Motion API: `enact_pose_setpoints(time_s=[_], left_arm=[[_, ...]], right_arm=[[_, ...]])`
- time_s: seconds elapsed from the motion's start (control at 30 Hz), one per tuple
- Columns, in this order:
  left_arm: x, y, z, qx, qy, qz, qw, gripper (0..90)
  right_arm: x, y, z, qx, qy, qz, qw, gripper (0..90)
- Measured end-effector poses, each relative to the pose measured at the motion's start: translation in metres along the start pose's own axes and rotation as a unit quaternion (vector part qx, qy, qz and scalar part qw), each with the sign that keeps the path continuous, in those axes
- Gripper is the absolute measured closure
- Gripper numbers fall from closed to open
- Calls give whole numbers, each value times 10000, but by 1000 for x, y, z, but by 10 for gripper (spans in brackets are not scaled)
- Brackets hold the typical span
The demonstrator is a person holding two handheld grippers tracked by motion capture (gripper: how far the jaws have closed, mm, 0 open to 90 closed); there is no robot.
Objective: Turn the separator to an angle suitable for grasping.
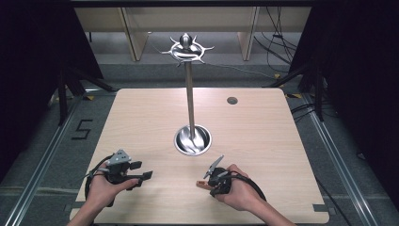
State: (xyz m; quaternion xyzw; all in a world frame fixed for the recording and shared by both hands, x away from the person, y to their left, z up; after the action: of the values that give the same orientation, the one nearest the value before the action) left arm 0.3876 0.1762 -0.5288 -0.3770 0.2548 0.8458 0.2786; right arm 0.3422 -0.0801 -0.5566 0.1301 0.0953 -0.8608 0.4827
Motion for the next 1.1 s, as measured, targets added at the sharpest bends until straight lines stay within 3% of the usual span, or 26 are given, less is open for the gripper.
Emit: enact_pose_setpoints(time_s=[0.23, 0.67, 0.9, 0.97, 1.1], left_arm=[[2, -1, -1, 36, -137, -30, 9999, 359], [3, -1, -1, 47, -160, -36, 9999, 358], [4, 0, -1, 30, -182, -47, 9998, 357], [5, 0, -2, 33, -229, -73, 9997, 356], [5, 2, -4, 120, -218, -90, 9996, 356]], right_arm=[[-5, 8, -4, 155, 112, -28, 9998, 900], [-15, 25, -9, 295, 172, -415, 9986, 900], [-17, 53, -8, 596, 277, -885, 9939, 900], [-15, 62, -7, 737, 298, -889, 9929, 900], [-11, 73, -5, 784, 321, -1006, 9913, 900]])
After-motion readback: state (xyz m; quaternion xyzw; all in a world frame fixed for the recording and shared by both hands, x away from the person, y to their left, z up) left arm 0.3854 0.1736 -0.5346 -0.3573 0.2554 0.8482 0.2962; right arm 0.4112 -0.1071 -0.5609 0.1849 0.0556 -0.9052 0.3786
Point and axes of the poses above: each handheld gripper's, and its own axes: z roughly backward along the jaws, x roughly out of its underside, y roughly to its right, the point moved 9 cm from there along -z, roughly forward along the jaws, and after that the axes turned 4 degrees about x, right-handed, at the moved point
